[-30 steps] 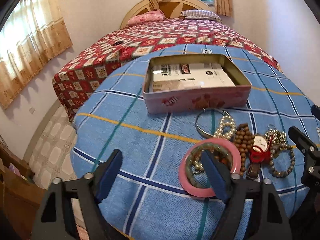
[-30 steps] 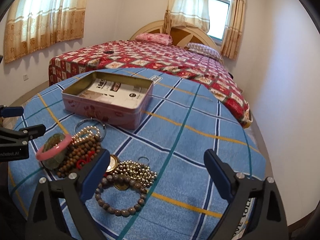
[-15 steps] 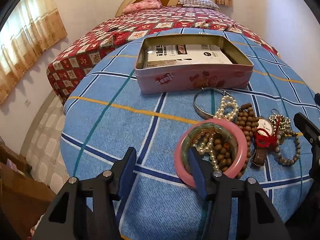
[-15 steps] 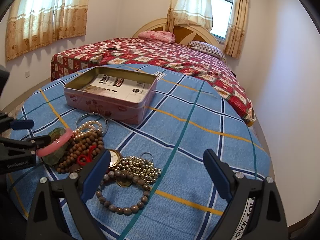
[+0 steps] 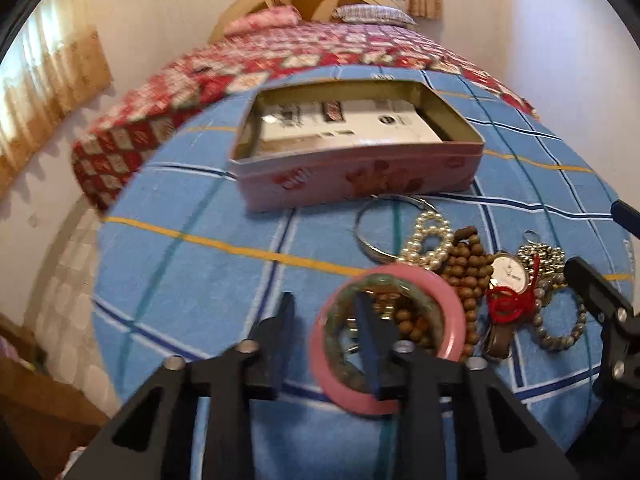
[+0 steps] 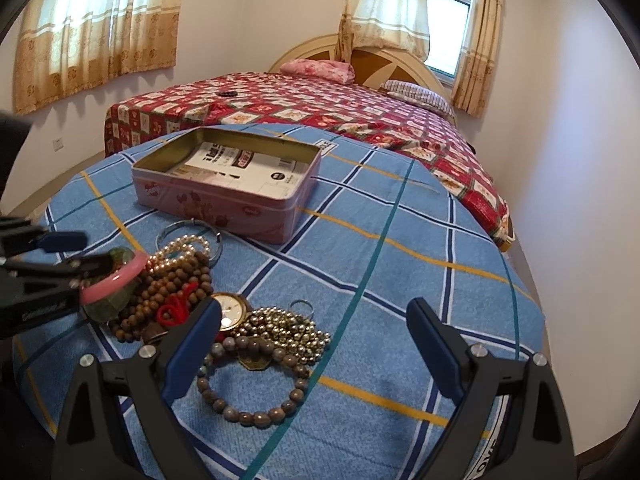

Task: Organize jewelry
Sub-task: 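Reach the left tool to the green jade bangle and grasp it, then lift the jade bangle with the left tool while the right tool grasps silver beads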

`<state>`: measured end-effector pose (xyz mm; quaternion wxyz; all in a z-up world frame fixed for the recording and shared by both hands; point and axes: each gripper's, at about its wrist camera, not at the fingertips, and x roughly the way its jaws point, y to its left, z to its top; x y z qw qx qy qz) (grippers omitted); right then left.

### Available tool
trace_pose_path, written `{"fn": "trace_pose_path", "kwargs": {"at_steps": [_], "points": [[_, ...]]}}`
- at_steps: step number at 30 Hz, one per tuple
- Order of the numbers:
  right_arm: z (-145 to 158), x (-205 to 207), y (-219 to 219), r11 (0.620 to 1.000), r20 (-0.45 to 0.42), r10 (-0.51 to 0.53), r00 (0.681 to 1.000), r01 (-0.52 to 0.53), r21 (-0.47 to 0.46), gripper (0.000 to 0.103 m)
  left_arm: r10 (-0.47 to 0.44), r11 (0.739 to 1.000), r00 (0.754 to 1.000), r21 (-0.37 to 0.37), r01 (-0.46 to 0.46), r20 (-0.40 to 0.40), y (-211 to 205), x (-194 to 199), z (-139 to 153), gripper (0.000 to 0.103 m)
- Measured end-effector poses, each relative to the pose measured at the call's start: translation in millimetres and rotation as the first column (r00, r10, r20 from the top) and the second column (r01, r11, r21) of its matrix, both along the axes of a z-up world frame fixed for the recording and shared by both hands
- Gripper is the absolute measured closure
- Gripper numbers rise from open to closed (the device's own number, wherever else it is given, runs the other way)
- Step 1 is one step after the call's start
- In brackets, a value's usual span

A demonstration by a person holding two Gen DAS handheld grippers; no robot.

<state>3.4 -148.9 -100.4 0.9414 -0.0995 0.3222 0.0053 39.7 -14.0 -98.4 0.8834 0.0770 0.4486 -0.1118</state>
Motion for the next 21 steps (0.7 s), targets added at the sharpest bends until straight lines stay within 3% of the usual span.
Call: {"fn": "trace_pose_path", "kwargs": {"at_steps": [4, 7, 16, 21], "points": [[-1, 1, -2, 1.0, -0.005, 0.006, 1.0, -0.006, 0.013, 0.012, -0.009, 0.998, 1.0, -0.056, 0.009, 0.011, 5, -2, 7, 0.096], [-4, 6, -8, 0.999, -0.027, -0.003, 1.0, 0.004, 0.032, 0.023, -0.023, 0.995, 0.998, -0.094, 0.028, 0.053, 6, -8, 27, 0.097], [-5, 6, -12, 0.999, -0.037, -0.008, 0.999, 0.009, 0.04, 0.024, 0.017, 0.996, 0.989, -0.095, -0.003, 0.147, 20, -11, 56, 0.097], [-4, 5, -12, 0.999, -0.047, 0.009, 0.999, -0.007, 0.05, 0.026, 0.032, 0.997, 0.989, -0.08, -0.021, 0.141, 24, -6, 50, 0.097]]}}
